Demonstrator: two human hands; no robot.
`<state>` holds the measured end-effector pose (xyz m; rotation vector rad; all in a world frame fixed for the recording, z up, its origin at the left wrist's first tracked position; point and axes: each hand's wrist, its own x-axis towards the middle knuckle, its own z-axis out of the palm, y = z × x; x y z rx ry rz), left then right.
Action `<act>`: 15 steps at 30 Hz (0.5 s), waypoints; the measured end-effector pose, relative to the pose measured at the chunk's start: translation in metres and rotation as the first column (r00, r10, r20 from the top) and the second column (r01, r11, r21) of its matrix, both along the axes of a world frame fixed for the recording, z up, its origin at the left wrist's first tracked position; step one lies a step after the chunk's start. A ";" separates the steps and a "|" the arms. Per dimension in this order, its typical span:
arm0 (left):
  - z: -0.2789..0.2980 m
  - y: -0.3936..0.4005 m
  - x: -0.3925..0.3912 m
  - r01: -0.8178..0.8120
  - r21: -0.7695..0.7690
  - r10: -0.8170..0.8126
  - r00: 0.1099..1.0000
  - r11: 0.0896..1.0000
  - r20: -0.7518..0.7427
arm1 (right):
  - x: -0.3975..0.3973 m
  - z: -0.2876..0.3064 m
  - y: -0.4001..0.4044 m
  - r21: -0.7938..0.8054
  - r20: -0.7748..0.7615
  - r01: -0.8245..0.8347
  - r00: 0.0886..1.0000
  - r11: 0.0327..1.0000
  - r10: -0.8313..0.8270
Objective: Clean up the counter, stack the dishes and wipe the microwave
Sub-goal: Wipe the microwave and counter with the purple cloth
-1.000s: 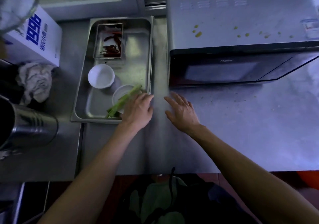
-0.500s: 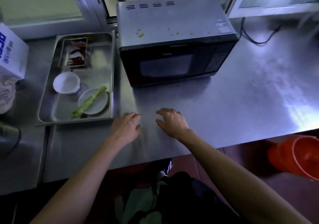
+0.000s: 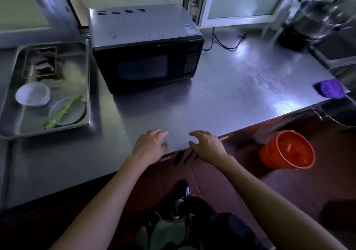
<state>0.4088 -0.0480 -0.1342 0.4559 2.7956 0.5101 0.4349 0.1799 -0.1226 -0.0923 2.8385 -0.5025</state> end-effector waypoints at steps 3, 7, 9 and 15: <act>0.001 0.024 0.000 0.026 -0.017 -0.026 1.000 1.000 0.006 | 0.011 0.001 0.030 -0.060 -0.001 0.096 0.995 0.994 -0.097; 0.001 0.071 -0.011 0.099 -0.070 -0.099 0.995 0.993 0.003 | 0.021 -0.002 0.074 -0.103 -0.017 0.203 0.978 0.974 -0.206; 0.002 0.108 -0.020 0.146 -0.078 -0.147 0.989 0.986 0.004 | 0.025 -0.004 0.104 -0.124 -0.020 0.237 0.970 0.964 -0.241; 0.008 0.255 -0.037 0.304 -0.112 -0.305 0.952 0.946 0.013 | 0.038 -0.011 0.230 -0.109 0.021 0.309 0.951 0.945 -0.308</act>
